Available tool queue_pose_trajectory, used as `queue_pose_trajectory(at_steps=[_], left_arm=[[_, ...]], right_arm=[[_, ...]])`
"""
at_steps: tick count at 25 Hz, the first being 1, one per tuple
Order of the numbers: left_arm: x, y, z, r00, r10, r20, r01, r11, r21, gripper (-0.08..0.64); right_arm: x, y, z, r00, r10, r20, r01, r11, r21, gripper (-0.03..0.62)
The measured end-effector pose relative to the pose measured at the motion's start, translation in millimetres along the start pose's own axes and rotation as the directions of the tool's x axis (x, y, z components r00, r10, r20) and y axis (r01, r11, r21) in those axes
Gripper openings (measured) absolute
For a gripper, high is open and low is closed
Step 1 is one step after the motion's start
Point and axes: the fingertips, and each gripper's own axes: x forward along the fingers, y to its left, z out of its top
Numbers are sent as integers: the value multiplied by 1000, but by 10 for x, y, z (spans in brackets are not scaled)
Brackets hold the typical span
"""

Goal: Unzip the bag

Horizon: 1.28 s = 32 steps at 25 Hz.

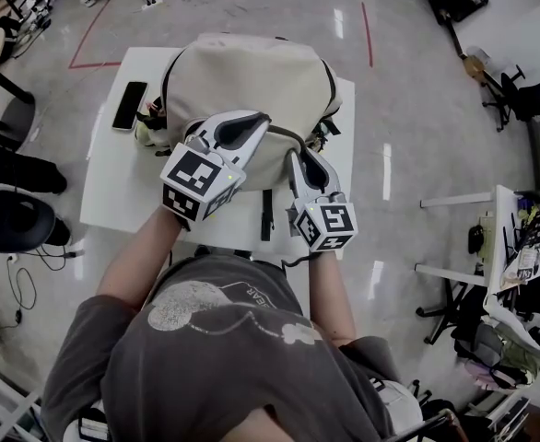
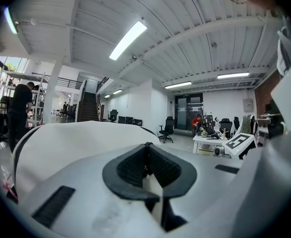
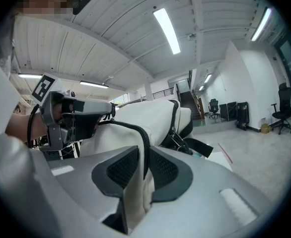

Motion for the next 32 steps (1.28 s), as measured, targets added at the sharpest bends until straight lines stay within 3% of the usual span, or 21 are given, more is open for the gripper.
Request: queue_pose_trajectory(at_steps=[4,14,24,32], left_arm=[[-51,-3,-17,1000,-8,26,9,999,-39,29],[-246,-64,-153,999,-6,36,7,999,-35,39],[-648,-126,-509,1000,1,-1,-2,996,-92,111],[-1072,-53,-773,1000,12,3,-12,989,-149,100]], right_arm=[[-17,6,1,1000,-15,-2,15,1000,-6,72],[-74,1,-23,997,-80,-8,80,996,-31,86],[-223,50,-17,988,-153,2,153,988,-13,97],[-451,165,-170,971,-239,5,239,970,40,90]])
